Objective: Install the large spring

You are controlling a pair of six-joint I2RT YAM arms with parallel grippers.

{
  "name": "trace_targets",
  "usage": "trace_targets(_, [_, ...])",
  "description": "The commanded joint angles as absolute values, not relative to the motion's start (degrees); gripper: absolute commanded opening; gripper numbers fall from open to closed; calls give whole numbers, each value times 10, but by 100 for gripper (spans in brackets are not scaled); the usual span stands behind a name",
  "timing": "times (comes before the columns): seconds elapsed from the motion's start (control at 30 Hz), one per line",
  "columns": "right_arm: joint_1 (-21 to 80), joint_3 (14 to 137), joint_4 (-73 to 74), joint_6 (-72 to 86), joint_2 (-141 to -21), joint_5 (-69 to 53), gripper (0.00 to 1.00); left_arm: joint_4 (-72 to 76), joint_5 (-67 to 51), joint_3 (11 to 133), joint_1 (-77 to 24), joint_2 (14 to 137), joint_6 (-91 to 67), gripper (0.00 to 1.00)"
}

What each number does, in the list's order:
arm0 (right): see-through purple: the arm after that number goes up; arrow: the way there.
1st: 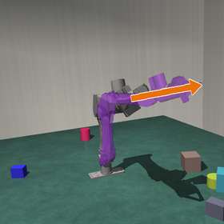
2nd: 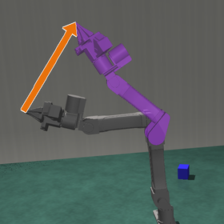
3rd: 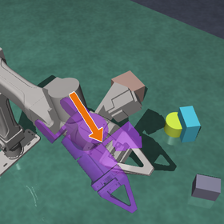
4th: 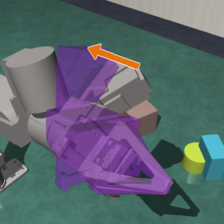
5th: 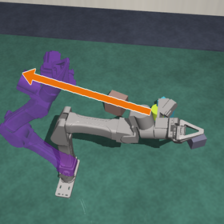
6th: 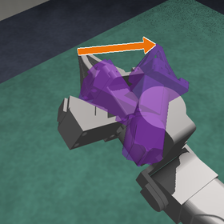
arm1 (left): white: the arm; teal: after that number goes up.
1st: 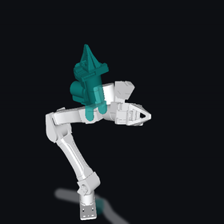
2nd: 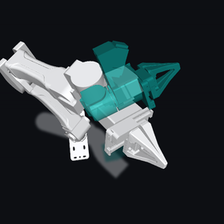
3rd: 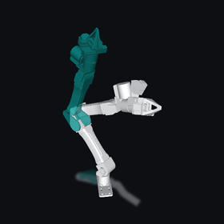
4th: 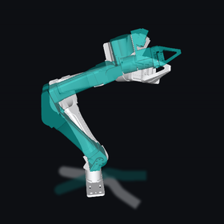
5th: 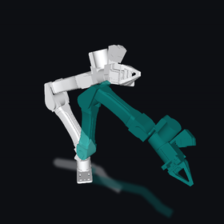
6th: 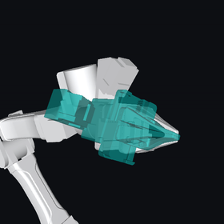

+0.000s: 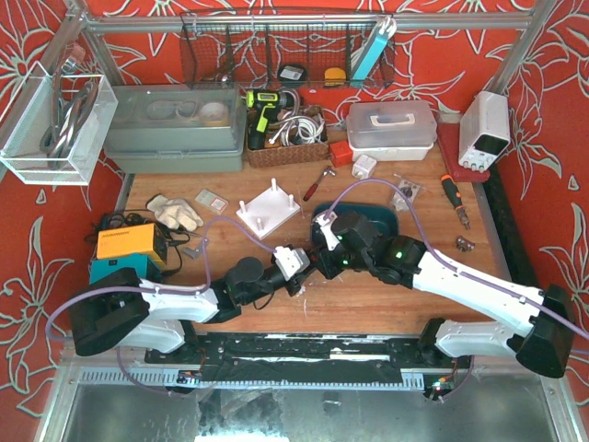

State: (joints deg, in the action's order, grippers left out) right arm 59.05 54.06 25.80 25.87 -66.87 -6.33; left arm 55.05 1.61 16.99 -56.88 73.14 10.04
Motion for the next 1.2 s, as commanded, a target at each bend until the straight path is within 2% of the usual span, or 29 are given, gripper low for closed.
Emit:
trace_targets(0.0, [599, 525, 159, 343, -628, -97, 34, 613, 57, 167, -569, 732, 54, 0])
trace_targets(0.13, [599, 506, 132, 363, -622, -113, 27, 624, 52, 167, -569, 728, 38, 0])
trace_targets(0.23, [599, 501, 124, 371, -623, -120, 28, 625, 45, 169, -568, 727, 33, 0])
trace_targets(0.43, [597, 495, 129, 403, -607, -113, 54, 638, 59, 160, -569, 726, 50, 0])
trace_targets(0.57, [596, 501, 146, 430, -591, -102, 58, 646, 60, 155, -568, 720, 70, 0])
trace_targets(0.63, [597, 504, 152, 430, -591, -100, 55, 647, 56, 156, -569, 716, 75, 0])
trace_targets(0.8, [597, 504, 152, 422, -603, -102, 39, 638, 52, 163, -569, 712, 81, 0])
trace_targets(0.93, [597, 498, 117, 417, -617, -138, 20, 628, 44, 171, -569, 714, 85, 0])
trace_targets(1.0, [597, 497, 106, 412, -625, -151, 14, 620, 42, 177, -569, 717, 88, 0])
trace_targets(1.17, [601, 530, 157, 366, -662, -145, 10, 582, 53, 202, -569, 728, 90, 0])
